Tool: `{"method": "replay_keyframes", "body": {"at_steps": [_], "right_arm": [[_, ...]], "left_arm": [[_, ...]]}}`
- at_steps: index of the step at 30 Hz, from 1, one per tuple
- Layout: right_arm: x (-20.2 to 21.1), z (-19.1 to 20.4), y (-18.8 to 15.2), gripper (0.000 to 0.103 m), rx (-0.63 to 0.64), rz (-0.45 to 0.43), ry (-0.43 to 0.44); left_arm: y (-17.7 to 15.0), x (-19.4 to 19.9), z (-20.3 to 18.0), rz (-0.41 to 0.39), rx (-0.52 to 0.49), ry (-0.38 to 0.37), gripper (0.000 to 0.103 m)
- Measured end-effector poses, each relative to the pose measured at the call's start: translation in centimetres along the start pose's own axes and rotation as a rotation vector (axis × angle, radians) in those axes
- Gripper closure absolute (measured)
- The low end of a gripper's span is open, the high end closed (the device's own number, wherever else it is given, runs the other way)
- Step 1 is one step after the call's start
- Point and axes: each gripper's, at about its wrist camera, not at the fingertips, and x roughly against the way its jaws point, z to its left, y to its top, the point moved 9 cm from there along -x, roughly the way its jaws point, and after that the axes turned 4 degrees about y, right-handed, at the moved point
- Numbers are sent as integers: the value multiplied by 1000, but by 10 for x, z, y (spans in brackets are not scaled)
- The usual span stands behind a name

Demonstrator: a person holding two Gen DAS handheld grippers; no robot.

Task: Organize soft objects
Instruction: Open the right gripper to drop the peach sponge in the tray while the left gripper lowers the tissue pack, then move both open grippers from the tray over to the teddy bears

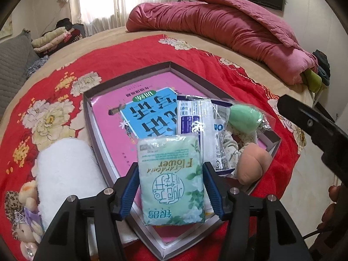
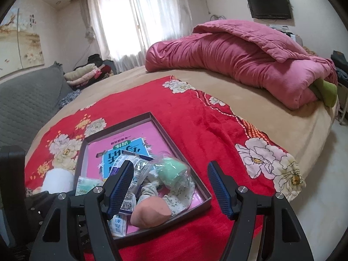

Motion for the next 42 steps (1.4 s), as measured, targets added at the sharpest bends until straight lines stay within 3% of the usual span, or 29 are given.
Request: {"method": "replay_keyframes", "body": {"at_steps": [42], "right_arm": [[-7, 0, -10, 30, 21, 47, -29]], "left_arm": [[9, 38, 26, -39, 97, -14, 37]]}}
